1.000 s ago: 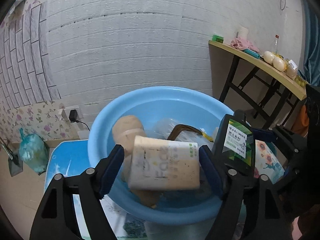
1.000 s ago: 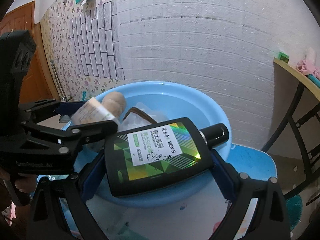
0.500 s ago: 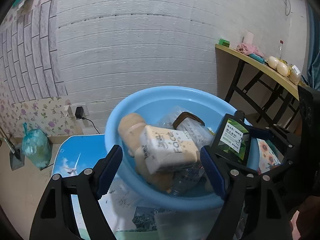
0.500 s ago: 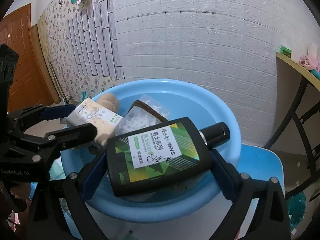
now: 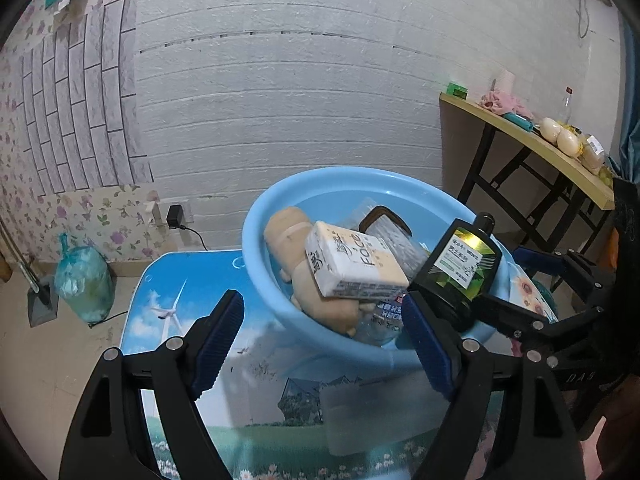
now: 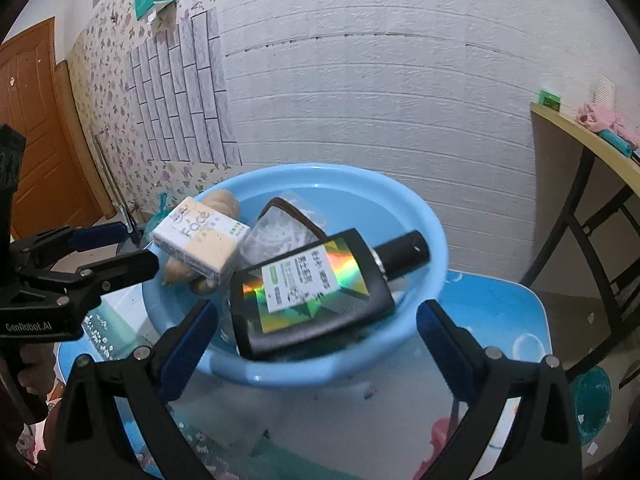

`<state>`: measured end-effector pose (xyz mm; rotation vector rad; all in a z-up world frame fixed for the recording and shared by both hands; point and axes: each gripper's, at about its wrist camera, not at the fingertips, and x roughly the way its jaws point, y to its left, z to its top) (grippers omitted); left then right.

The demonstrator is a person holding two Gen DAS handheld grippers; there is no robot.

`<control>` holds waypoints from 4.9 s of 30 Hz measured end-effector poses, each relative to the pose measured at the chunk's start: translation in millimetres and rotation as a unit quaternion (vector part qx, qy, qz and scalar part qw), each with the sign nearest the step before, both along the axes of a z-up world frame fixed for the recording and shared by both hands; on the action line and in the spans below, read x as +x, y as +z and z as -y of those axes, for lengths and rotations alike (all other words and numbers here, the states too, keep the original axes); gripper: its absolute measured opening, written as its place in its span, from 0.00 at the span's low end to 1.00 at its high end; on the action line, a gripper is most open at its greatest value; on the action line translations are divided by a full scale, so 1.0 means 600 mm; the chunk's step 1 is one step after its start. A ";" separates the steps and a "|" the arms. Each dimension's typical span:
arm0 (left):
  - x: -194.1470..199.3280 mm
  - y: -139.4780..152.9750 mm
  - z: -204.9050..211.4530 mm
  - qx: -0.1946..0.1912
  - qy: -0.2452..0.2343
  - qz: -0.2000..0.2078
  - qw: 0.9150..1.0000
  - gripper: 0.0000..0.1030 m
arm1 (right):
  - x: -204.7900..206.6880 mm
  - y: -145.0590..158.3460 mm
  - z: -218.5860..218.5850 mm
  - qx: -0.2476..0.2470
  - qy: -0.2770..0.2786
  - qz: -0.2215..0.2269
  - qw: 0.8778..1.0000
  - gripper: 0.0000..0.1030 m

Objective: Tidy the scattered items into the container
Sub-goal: 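Move both tools back to the clear plastic box on the table, then grasp the clear plastic box with the right tool while the left grips its other end, then lift the clear plastic box into the blue basin and release it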

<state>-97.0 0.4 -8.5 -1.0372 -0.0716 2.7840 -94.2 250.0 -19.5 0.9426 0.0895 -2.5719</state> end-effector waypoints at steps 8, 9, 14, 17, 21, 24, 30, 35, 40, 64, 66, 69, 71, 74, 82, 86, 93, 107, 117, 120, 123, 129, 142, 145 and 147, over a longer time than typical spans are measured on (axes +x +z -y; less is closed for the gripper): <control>0.034 0.003 0.002 0.004 0.001 -0.002 1.000 0.82 | 0.039 0.005 -0.025 -0.008 -0.019 0.001 1.000 0.99; 0.039 0.002 0.003 0.002 0.000 -0.001 1.000 0.82 | 0.044 0.005 -0.026 -0.009 -0.021 0.002 1.000 0.99; 0.064 -0.010 0.009 -0.009 0.003 0.009 1.000 0.84 | 0.067 -0.008 -0.033 -0.014 -0.025 0.012 1.000 0.99; 0.077 -0.025 0.015 -0.009 0.003 0.022 1.000 0.85 | 0.078 -0.020 -0.036 -0.013 -0.028 0.023 0.999 0.99; 0.086 -0.054 0.017 -0.014 0.003 0.047 0.999 0.87 | 0.088 -0.041 -0.038 -0.018 -0.027 0.043 0.999 0.99; 0.088 -0.073 0.013 -0.012 -0.002 0.063 0.998 0.87 | 0.093 -0.056 -0.036 -0.018 -0.023 0.057 0.998 0.99; 0.084 -0.108 -0.004 -0.027 -0.021 0.088 0.996 0.87 | 0.096 -0.079 -0.024 -0.026 -0.012 0.081 0.996 0.99; 0.083 -0.124 -0.013 -0.034 -0.034 0.096 0.994 0.87 | 0.092 -0.097 -0.016 -0.029 -0.006 0.098 0.995 0.99; 0.075 -0.140 -0.014 -0.031 -0.036 0.110 0.993 0.87 | 0.083 -0.111 -0.013 -0.046 -0.006 0.118 0.992 0.99; 0.039 -0.166 -0.057 -0.026 -0.099 0.128 0.987 0.92 | 0.037 -0.140 0.050 -0.061 0.038 0.162 0.984 0.99; 0.040 -0.166 -0.061 -0.025 -0.104 0.126 0.986 0.92 | 0.035 -0.138 0.061 -0.059 0.049 0.160 0.984 0.99; 0.042 -0.166 -0.070 -0.030 -0.110 0.123 0.986 0.92 | 0.032 -0.136 0.077 -0.062 0.062 0.162 0.983 0.98; 0.044 -0.167 -0.077 -0.035 -0.115 0.120 0.986 0.94 | 0.029 -0.139 0.087 -0.069 0.071 0.172 0.980 0.99; 0.047 -0.169 -0.082 -0.034 -0.106 0.116 0.987 0.97 | 0.029 -0.140 0.095 -0.063 0.070 0.172 0.980 1.00; 0.053 -0.159 -0.081 -0.016 -0.084 0.112 0.990 0.97 | 0.035 -0.137 0.098 -0.077 0.060 0.191 0.977 0.99; 0.064 -0.150 -0.080 -0.014 -0.079 0.108 0.991 0.97 | 0.043 -0.131 0.103 -0.074 0.060 0.190 0.977 0.99; 0.087 -0.123 -0.077 -0.017 -0.078 0.088 0.993 0.97 | 0.068 -0.105 0.104 -0.071 0.061 0.169 0.981 1.00; 0.104 -0.160 -0.089 -0.002 -0.068 0.125 0.990 0.98 | 0.080 -0.135 0.093 -0.060 0.057 0.188 0.979 1.00; 0.123 -0.167 -0.099 -0.001 -0.044 0.085 0.995 0.99 | 0.088 -0.143 0.080 -0.060 0.060 0.152 0.985 1.00; 0.124 -0.164 -0.099 0.014 -0.051 0.092 0.994 0.99 | 0.087 -0.141 0.078 -0.075 0.066 0.166 0.981 1.00; 0.127 -0.160 -0.099 0.013 -0.053 0.094 0.994 0.99 | 0.087 -0.139 0.078 -0.077 0.064 0.173 0.980 1.00; 0.135 -0.133 -0.103 -0.008 -0.058 0.063 0.996 0.99 | 0.091 -0.126 0.079 -0.074 0.066 0.166 0.981 1.00; 0.147 -0.063 -0.100 -0.018 -0.062 0.007 0.998 0.99 | 0.112 -0.047 0.081 -0.069 0.070 0.113 0.989 1.00; 0.152 -0.046 -0.098 -0.023 -0.063 -0.007 0.998 0.99 | 0.119 -0.029 0.080 -0.070 0.071 0.102 0.990 1.00; 0.153 -0.031 -0.098 -0.024 -0.064 -0.012 0.998 0.99 | 0.124 -0.015 0.078 -0.070 0.069 0.094 0.991 1.00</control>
